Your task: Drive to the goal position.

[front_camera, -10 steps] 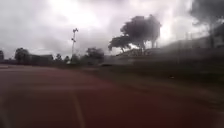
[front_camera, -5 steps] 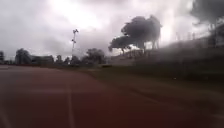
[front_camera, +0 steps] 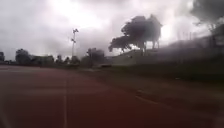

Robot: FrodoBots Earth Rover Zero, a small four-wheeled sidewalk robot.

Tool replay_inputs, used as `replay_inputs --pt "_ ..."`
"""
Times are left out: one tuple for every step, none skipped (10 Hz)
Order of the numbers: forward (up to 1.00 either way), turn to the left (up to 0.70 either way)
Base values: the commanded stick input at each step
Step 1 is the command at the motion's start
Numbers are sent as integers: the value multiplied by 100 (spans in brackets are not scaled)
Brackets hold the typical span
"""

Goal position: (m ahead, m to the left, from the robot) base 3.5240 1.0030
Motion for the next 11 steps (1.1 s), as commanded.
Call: replay_inputs --pt "50 50" --pt "50 50" --pt "50 50" --pt "50 50" --pt "50 50" --pt "50 50" --pt "50 42" --pt "50 27" --pt "50 12" --pt "50 0" --pt "50 0"
